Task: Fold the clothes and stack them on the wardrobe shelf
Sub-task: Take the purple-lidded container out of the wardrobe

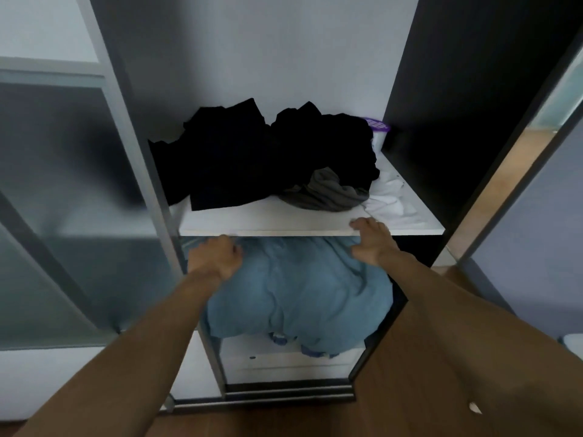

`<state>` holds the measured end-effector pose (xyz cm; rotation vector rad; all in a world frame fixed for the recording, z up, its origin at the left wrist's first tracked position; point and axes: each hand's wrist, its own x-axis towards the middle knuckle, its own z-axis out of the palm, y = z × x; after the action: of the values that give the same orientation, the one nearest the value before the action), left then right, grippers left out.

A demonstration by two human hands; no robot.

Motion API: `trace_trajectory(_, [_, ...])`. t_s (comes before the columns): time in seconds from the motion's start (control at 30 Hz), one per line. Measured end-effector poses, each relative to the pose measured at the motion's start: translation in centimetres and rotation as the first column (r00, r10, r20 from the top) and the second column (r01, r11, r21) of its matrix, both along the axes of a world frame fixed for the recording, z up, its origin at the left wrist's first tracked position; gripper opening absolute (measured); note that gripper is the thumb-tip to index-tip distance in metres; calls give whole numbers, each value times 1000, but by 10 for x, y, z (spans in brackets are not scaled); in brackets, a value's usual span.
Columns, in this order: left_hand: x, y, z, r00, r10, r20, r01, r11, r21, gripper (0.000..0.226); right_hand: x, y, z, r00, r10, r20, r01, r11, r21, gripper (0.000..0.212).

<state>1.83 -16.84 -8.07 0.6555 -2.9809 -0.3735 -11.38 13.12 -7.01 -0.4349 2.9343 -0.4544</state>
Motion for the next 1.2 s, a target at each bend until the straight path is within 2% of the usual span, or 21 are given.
trace_trajectory(0.13, [-29, 44, 3, 968, -209, -139, 230, 960, 162, 31, -5, 3, 3, 999, -7, 51, 9, 999, -45, 71])
trace_trajectory(0.3, [-70, 80, 16, 885, -306, -351, 383, 907, 175, 17, -2, 7, 1, 997, 25, 74, -23, 999, -35, 68])
trace_trajectory(0.37, [-92, 89, 23, 791, -379, -480, 508, 844, 172, 15, -5, 13, 2, 993, 66, 96, -64, 998, -26, 68])
trace_trajectory(0.43, [-120, 97, 34, 664, -465, -586, 628, 772, 100, 17, -16, 22, 7, 986, 111, 128, -110, 994, -12, 62])
trace_trajectory(0.47, [-137, 101, 41, 611, -498, -615, 657, 752, 43, 18, -25, 27, 13, 982, 128, 139, -128, 992, -11, 53])
trace_trajectory(0.53, [-172, 111, 57, 567, -539, -622, 662, 748, -45, 18, -50, 34, 30, 979, 151, 137, -148, 989, -29, 27])
trace_trajectory(0.6, [-211, 122, 71, 573, -570, -589, 660, 747, -80, 18, -81, 41, 51, 990, 116, 84, -107, 989, -103, 13])
trace_trajectory(0.67, [-248, 136, 79, 582, -597, -553, 676, 733, -80, 19, -114, 48, 69, 1000, 17, -5, -18, 968, -249, 12])
trace_trajectory(0.77, [-305, 152, 90, 597, -615, -516, 686, 724, -69, 21, -169, 54, 83, 985, -166, -38, 124, 853, -508, 18])
trace_trajectory(0.87, [-362, 161, 98, 631, -590, -504, 670, 742, -30, 23, -227, 51, 86, 953, -299, -48, 192, 721, -666, 9])
trace_trajectory(0.97, [-411, 162, 111, 666, -537, -518, 641, 767, 29, 28, -277, 40, 90, 928, -372, 2, 240, 593, -769, 13])
trace_trajectory(1.0, [-426, 161, 116, 675, -516, -527, 616, 787, 19, 31, -291, 36, 90, 927, -373, 32, 253, 560, -789, 6])
trace_trajectory(1.1, [-470, 165, 129, 682, -447, -579, 553, 833, 8, 38, -330, 23, 91, 914, -382, 136, 316, 463, -828, 6])
trace_trajectory(1.17, [-501, 173, 134, 687, -416, -596, 552, 832, 57, 40, -357, 19, 89, 901, -374, 219, 373, 413, -831, 43])
trace_trajectory(1.2, [-517, 178, 134, 704, -408, -581, 555, 827, 91, 41, -370, 18, 87, 895, -379, 236, 390, 407, -826, 53])
